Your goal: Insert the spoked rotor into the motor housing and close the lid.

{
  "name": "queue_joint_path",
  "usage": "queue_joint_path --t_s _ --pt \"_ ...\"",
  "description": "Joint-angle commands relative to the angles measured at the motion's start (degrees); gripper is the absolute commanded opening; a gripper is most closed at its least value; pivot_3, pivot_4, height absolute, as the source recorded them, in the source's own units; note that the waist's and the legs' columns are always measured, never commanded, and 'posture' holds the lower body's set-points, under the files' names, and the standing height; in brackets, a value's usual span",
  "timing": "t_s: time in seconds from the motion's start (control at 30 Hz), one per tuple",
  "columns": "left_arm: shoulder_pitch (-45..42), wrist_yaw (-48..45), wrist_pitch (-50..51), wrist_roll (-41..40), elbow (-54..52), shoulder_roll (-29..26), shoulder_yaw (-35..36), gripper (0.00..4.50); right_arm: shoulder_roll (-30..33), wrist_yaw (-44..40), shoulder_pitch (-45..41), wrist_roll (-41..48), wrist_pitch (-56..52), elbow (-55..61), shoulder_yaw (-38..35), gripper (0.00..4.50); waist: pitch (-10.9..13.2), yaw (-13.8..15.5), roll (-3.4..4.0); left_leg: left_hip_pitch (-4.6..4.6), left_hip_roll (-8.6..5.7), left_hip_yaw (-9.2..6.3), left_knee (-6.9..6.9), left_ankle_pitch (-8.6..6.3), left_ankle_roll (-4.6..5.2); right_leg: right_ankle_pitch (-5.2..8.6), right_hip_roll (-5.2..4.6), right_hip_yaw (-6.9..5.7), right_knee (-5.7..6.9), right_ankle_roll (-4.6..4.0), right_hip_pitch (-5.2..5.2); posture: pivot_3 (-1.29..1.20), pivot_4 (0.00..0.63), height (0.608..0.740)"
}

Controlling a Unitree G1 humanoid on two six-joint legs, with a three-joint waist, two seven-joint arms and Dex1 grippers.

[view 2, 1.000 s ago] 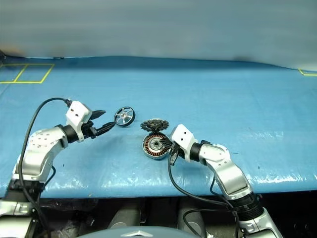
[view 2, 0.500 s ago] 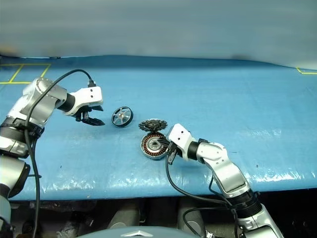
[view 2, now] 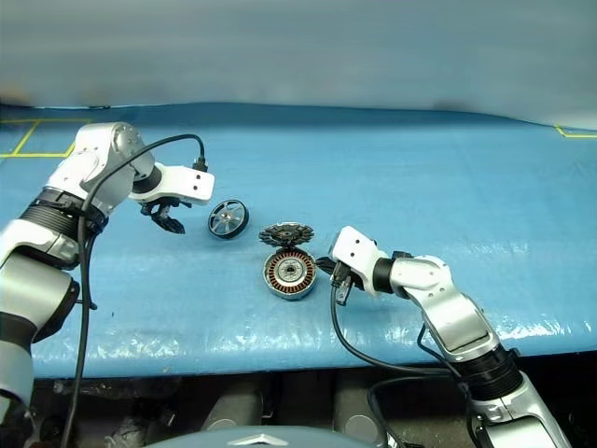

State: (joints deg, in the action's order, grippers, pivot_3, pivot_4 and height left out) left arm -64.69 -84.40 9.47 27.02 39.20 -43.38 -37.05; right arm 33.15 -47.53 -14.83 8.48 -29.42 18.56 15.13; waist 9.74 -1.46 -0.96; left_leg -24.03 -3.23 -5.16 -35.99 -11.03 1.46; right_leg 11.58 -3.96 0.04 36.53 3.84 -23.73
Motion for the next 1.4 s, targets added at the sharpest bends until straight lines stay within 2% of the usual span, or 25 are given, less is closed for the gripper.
queue_joint_path --t_s 0.03,0.27,0.53,1.4 --pt "-1.86 2.4 -0.85 1.49 2.34 1.49 1.29 3.28 -0.4 0.15 -0.14 1.06 -0.1 2.81 -0.57 0.0 0.03 0.09 -0.05 0.0 -0.01 0.0 -0.03 0.0 0.0 0.0 -0.01 0.0 0.03 0.0 0.0 0.0 0.15 0.74" --pt "-2.4 8.75 -3.5 2.34 7.9 5.51 2.11 3.28 -0.25 0.61 1.1 0.94 -0.51 3.98 -0.7 0.0 0.06 0.26 -0.11 0.0 -0.04 -0.01 -0.22 0.0 0.0 0.0 -0.04 0.0 0.23 0.02 0.0 0.0 0.15 0.74" --pt "-3.9 10.26 -4.76 1.99 12.24 9.45 2.24 3.28 0.15 1.47 2.75 0.85 -1.25 5.53 -1.2 0.0 0.07 0.28 -0.11 -0.01 -0.07 0.0 -0.27 0.0 0.0 0.0 -0.06 0.0 0.27 0.03 0.0 0.0 0.15 0.74" --pt "-5.32 15.23 -7.32 5.4 20.27 14.65 0.99 3.28 -0.19 3.42 3.51 1.12 -1.07 5.89 -1.46 0.0 0.07 0.23 -0.12 -0.18 -0.07 -0.02 -0.97 -0.08 0.13 -0.12 -0.04 0.0 0.41 0.23 0.08 0.0 0.15 0.74"
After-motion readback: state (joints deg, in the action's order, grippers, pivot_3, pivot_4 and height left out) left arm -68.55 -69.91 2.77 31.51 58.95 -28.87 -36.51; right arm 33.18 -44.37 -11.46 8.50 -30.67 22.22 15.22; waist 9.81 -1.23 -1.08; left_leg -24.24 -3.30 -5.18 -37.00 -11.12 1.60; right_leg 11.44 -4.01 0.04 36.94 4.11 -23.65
